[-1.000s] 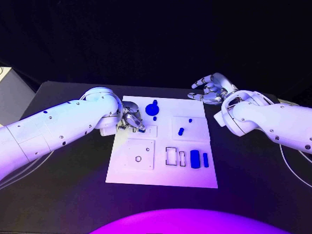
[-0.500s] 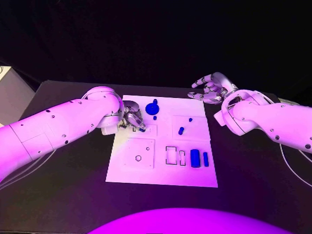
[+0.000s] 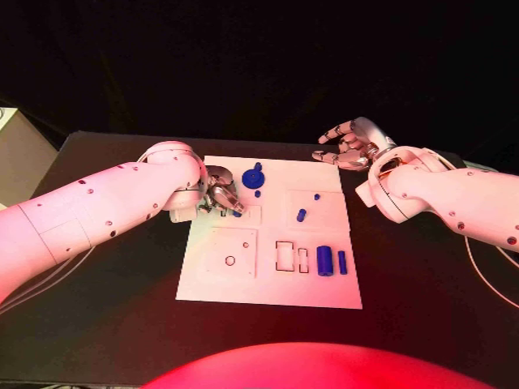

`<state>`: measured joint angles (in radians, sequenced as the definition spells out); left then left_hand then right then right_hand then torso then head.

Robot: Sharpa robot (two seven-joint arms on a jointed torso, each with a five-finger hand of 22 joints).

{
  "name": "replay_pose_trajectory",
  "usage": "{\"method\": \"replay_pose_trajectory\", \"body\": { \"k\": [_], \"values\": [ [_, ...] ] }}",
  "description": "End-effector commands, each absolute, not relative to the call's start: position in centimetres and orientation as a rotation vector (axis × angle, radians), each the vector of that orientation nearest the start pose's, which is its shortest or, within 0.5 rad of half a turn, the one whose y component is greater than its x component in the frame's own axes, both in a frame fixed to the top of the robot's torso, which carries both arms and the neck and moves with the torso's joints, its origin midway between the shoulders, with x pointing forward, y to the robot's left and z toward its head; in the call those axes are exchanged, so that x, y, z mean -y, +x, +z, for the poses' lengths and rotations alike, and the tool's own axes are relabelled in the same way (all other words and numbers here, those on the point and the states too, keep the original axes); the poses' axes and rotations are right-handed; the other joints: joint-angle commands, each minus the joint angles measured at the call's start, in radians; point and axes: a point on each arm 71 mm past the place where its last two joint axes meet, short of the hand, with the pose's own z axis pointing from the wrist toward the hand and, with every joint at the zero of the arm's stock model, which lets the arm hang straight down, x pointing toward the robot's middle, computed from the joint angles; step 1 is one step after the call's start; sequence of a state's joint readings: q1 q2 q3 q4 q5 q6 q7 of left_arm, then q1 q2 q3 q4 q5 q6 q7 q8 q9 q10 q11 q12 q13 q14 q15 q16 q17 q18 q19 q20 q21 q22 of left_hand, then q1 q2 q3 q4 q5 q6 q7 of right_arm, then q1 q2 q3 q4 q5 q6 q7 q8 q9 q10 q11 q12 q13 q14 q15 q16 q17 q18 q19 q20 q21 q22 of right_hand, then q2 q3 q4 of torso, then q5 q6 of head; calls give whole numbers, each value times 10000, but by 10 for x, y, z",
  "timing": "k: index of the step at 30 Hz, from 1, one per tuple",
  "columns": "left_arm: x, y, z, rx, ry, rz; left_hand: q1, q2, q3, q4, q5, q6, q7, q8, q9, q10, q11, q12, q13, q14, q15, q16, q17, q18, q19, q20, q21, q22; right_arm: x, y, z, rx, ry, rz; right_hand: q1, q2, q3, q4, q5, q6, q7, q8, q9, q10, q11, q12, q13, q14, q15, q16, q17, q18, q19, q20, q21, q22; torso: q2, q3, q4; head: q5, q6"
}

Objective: Assemble the parts on the task board

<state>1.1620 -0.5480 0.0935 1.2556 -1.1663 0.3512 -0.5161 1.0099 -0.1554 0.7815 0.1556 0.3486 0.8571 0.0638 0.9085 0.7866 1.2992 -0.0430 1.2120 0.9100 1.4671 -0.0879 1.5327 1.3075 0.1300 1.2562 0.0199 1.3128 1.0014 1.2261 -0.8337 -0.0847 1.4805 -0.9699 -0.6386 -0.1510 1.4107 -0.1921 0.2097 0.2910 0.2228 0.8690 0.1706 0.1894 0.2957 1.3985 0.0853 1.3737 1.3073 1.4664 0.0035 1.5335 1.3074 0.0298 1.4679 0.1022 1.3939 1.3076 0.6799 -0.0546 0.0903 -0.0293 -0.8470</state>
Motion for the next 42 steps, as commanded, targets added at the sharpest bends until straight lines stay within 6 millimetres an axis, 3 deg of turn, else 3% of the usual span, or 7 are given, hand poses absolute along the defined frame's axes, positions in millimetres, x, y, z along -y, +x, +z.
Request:
{"method": "replay_pose_trajectory", "body": {
  "k": [1,18,23,28,32,42],
  "values": [
    [-132,515,-229,-24484,189,-4542,66,61,1402,-1312,47,360,-436,-103,-63,68,-40,60,44,802,-89,51,1795,-165,63,-14,57,36,230,500,-184,-15426,4819,7050,-107,1,-29,-27,61,-46,-2,52,10,-55,-2,-5,890,813,49,-63,1844,145,242,77,-34,1391,-1,1,-8,0,-21],
    [-127,511,-238,-24607,324,-4390,-187,207,1106,-1114,-81,450,-502,-49,94,164,-93,83,105,818,-135,67,1848,-190,145,-67,88,127,230,500,-185,-15444,4852,7059,-112,-4,-32,-28,68,-54,-2,58,11,-61,-2,-8,884,809,49,-72,1829,153,229,77,-67,1370,-4,3,-2,-29,-30],
    [-127,512,-239,-24484,190,-4386,-349,172,664,-950,-137,404,-514,-118,159,124,-99,25,52,805,-150,44,1806,-192,152,-86,62,113,230,500,-185,-15455,4869,7068,-118,-3,-34,-26,69,-56,-2,61,11,-77,-2,-24,868,801,49,-86,1805,157,221,76,-87,1357,-8,1,-2,-40,-26],
    [-128,513,-239,-24441,172,-4356,-634,-113,-329,-517,-199,447,-549,-228,260,77,-121,5,55,804,-167,35,1808,-200,180,-102,30,117,230,500,-186,-15460,4890,7065,-118,-3,-34,-26,69,-56,-2,61,11,-77,-2,-24,868,801,49,-86,1805,157,221,76,-87,1357,-5,-3,-3,-43,-37],
    [-129,513,-239,-24400,153,-4316,-708,-165,-940,-182,-224,502,-555,-305,306,51,-124,-2,60,800,-172,24,1797,-197,179,-110,-1,91,230,500,-186,-15466,4896,7069,-126,-2,-37,-23,69,-60,-1,64,12,-100,-1,-48,846,796,48,-96,1789,163,212,76,-110,1342,0,-5,0,-53,-20],
    [-132,514,-239,-24381,137,-4235,-687,-256,-1481,63,-248,533,-554,-371,351,26,-121,-13,56,802,-171,23,1808,-197,184,-113,-19,86,231,500,-186,-15469,4903,7072,-131,-3,-39,-21,69,-64,-1,64,11,-112,-1,-60,834,790,49,-108,1768,169,200,76,-138,1323,-3,-11,-2,-59,-38]
  ]
}}
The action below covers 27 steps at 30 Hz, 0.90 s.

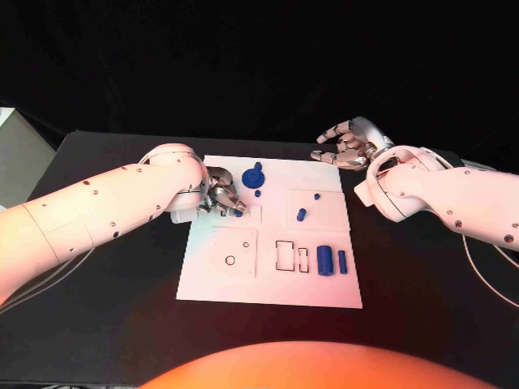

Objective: Assemble the parts on the task board

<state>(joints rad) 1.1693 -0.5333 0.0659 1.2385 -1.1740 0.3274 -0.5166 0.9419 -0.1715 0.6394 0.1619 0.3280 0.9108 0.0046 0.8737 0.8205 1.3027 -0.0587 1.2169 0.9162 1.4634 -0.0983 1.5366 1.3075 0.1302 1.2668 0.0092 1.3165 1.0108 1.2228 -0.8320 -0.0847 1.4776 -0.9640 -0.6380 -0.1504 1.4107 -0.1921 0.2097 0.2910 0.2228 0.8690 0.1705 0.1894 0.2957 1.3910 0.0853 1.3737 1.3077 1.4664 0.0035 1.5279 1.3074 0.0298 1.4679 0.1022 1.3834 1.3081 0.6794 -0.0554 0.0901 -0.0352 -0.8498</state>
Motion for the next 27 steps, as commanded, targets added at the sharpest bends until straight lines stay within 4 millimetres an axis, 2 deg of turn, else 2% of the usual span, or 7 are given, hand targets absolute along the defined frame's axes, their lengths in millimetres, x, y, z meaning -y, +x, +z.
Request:
{"method": "replay_pose_trajectory", "body": {
  "k": [1,19,21,23,27],
  "values": [
    [-132,514,-239,-24380,134,-4233,-7,-95,-62,1,-42,-4,38,-23,12,-8,36,-62,-6,840,-67,-15,1808,-199,78,-7,-56,-8,231,500,-186,-15468,4904,7072,-131,-2,-39,-21,69,-64,0,64,12,-37,-1,-60,831,790,49,-52,1768,170,200,76,-33,1318,1,-3,0,-1,-15],
    [-140,514,-237,-24329,44,-4180,142,-286,-1284,639,-180,101,37,-162,100,0,35,-54,41,857,-65,3,1874,-208,106,-7,-65,30,232,499,-187,-15449,4950,7156,-365,-45,-216,5,65,-116,4,94,15,-66,7,-79,794,776,53,-78,1733,179,183,78,-90,1287,5,0,-1,-31,-16],
    [-140,513,-237,-24292,25,-4211,193,-295,-1503,794,-346,115,37,-194,115,6,35,-50,54,856,-64,2,1874,-211,115,-6,-61,46,232,499,-187,-15447,4954,7153,-402,-43,-251,6,71,-122,4,100,16,-70,7,-82,787,777,53,-76,1738,177,187,78,-83,1293,6,-2,-3,-42,1],
    [-140,513,-236,-24250,3,-4247,341,-242,-1789,1037,-843,136,39,-241,144,6,36,-54,60,856,-62,-3,1872,-209,112,-4,-71,40,232,499,-187,-15448,4958,7150,-434,-40,-286,6,77,-128,4,106,17,-68,7,-77,788,775,54,-80,1732,176,189,78,-83,1295,6,-6,-4,-47,5],
    [-140,512,-235,-24171,-27,-4324,415,-230,-1986,1215,-1052,148,44,-272,165,4,42,-59,59,856,-60,-5,1872,-209,116,-3,-71,47,233,499,-187,-15452,4966,7144,-480,-35,-343,5,101,-136,4,116,19,-67,8,-74,784,774,53,-83,1728,178,187,79,-93,1290,-1,-3,-6,-56,7]
  ]
}}
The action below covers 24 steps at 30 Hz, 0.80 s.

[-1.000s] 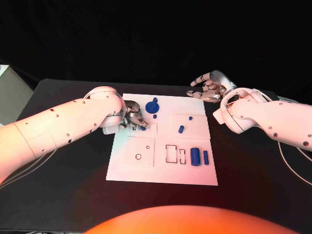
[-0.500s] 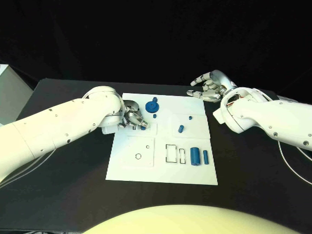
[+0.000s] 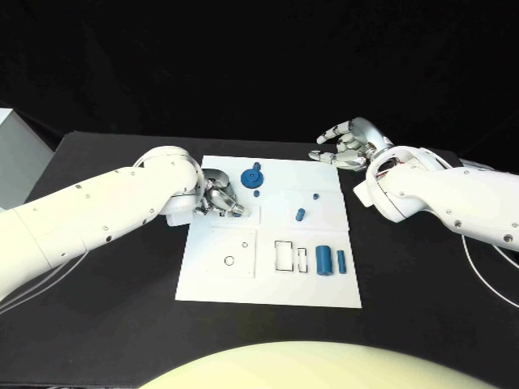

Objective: Assemble the parts on the task board

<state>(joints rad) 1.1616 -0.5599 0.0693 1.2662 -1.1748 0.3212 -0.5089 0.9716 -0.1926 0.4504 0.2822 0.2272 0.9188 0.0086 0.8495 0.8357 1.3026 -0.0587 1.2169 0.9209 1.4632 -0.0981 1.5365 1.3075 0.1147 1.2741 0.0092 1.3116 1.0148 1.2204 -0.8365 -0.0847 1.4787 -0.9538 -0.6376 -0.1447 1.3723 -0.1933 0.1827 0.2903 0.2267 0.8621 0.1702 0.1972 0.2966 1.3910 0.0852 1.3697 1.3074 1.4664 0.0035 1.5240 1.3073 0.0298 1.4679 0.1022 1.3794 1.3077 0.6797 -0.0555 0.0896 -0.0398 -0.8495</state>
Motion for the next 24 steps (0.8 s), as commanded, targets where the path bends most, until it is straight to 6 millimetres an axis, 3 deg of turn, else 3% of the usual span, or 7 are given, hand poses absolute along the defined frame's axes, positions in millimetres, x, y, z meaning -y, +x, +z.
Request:
{"method": "replay_pose_trajectory", "body": {
  "k": [1,24],
  "values": [
    [-140,511,-234,-24149,-30,-4351,119,-17,-129,37,-70,70,4,-36,16,4,43,-58,13,858,-61,-4,1875,-53,41,-3,-25,4,233,499,-187,-15453,4968,7143,-145,-15,-136,14,83,-74,8,48,11,-63,9,-27,788,777,53,-40,1737,177,189,79,-54,1294,-6,1,0,-10,7],
    [-150,518,-197,-23410,-242,-4836,102,14,-338,85,-164,-32,40,-112,36,-174,75,-238,-268,800,-42,-98,1685,3,-131,10,-180,-291,236,498,-189,-15460,5037,7157,-603,240,-1592,37,120,-177,8,221,36,-70,14,16,733,781,57,-49,1741,176,214,79,-91,1305,9,3,6,-54,110]
  ]
}}
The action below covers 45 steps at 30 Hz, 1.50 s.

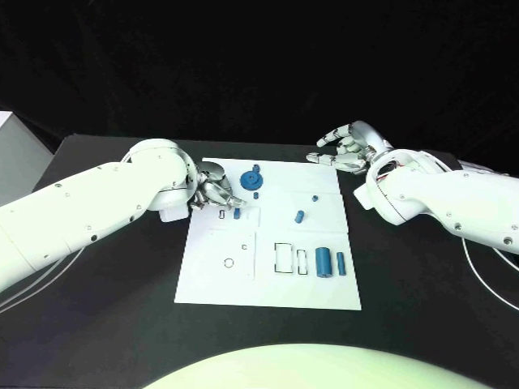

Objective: Assemble the parts on the task board

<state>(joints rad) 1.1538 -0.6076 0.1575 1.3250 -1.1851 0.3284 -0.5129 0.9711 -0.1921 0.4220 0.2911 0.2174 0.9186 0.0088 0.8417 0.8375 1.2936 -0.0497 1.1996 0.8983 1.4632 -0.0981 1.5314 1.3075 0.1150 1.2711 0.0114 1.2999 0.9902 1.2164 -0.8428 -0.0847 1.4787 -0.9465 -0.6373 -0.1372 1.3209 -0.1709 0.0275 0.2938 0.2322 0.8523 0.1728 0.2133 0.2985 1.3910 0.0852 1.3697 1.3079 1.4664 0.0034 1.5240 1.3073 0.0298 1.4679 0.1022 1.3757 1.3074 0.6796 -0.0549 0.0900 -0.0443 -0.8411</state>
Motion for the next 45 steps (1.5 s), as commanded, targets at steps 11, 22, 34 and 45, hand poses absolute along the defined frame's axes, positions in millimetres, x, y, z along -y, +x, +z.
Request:
{"method": "replay_pose_trajectory", "body": {
  "k": [11,22,34,45],
  "values": [
    [-163,531,-177,-22795,-1480,-5546,807,302,-381,0,45,-927,497,-777,-173,-1598,394,-1284,-1850,232,300,-828,256,288,-1153,285,-1064,-1665,238,499,-189,-15461,5080,7140,-111,60,-117,4,71,-83,-17,71,17,-70,14,19,725,781,58,-50,1742,176,215,80,-56,1309,-2,0,3,2,94],
    [-185,553,-176,-22042,-2978,-5301,1227,374,-462,-5,105,-1153,704,-1269,-521,-2233,579,-1898,-2764,105,465,-987,-27,365,-1348,435,-1344,-2042,239,499,-189,-15458,5110,7134,-100,97,-126,-2,84,-86,-18,76,17,-66,13,25,728,783,58,-46,1749,178,213,79,-65,1305,33,-3,2,47,336],
    [-201,573,-179,-21780,-3436,-4514,1174,305,-687,19,40,-1300,818,-1547,-752,-2109,667,-1836,-2843,184,540,-884,126,340,-1223,499,-1286,-1908,236,498,-189,-15489,5085,7193,-80,146,-139,-5,123,-89,-19,83,18,-77,13,15,714,785,57,-44,1753,175,218,79,-56,1312,189,21,-40,250,598],
    [-198,579,-182,-21881,-3419,-4291,1140,321,-726,25,33,-1311,826,-1571,-778,-1999,675,-1724,-2698,219,547,-838,200,311,-1118,504,-1194,-1744,234,498,-188,-15464,5062,7249,-80,146,-139,-5,123,-89,-19,83,18,-77,13,15,714,785,57,-44,1753,175,218,79,-56,1312,298,43,7,306,702]
  ]
}}
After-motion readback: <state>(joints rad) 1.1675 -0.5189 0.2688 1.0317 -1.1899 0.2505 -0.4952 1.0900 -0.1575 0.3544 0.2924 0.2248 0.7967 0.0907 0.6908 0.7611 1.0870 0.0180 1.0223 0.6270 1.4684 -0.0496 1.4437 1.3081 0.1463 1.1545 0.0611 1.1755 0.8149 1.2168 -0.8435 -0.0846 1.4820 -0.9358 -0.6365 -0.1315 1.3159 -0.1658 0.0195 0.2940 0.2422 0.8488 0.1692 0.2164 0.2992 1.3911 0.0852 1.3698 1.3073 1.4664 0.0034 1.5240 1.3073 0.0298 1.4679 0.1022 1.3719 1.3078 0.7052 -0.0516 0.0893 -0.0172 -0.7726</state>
